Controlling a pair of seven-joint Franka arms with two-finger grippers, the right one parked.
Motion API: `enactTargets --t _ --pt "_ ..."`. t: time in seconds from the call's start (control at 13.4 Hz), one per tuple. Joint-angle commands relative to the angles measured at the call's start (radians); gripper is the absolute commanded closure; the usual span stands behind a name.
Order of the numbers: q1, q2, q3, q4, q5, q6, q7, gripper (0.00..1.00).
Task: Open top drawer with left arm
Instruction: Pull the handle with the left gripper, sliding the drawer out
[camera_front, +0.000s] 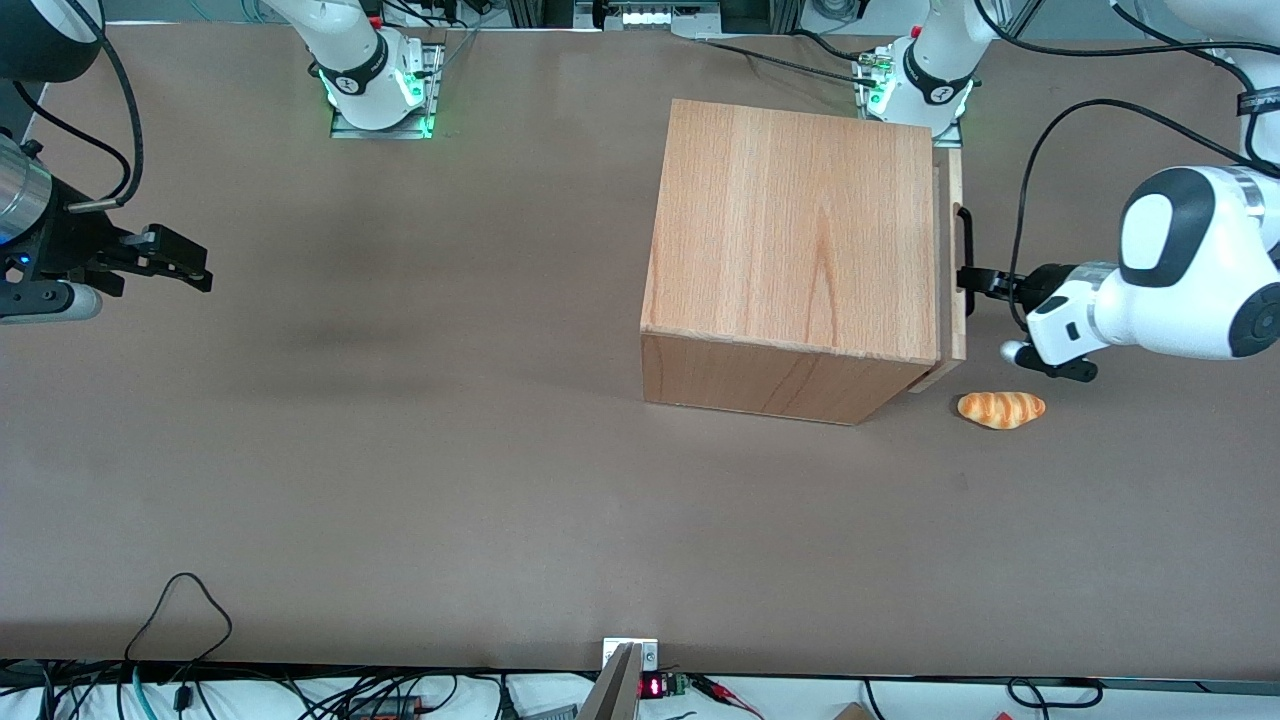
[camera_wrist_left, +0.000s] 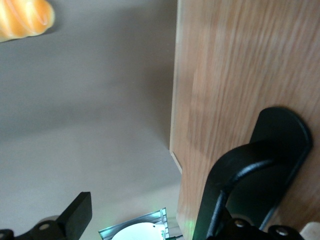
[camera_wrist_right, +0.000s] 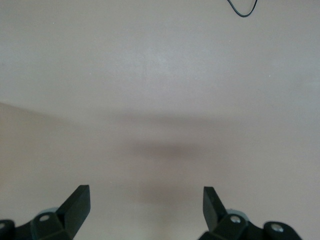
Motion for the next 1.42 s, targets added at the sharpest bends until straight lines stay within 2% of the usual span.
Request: enactTargets --t 0.0,0.22,0.45,0.82,1.34 --pt "0.029 0.021 -0.001 0.005 0.042 0.045 0.008 0.0" --pt "0.051 0.022 -0.001 0.01 0.091 0.045 0.008 0.0" --pt "0.074 0.03 -0.001 0.011 0.097 0.046 0.008 0.0" --pt "0.103 0.032 -0.001 0.016 0.154 0.072 0.008 0.0" --pt "0.161 0.062 0.0 0.057 0.156 0.074 0.006 0.0"
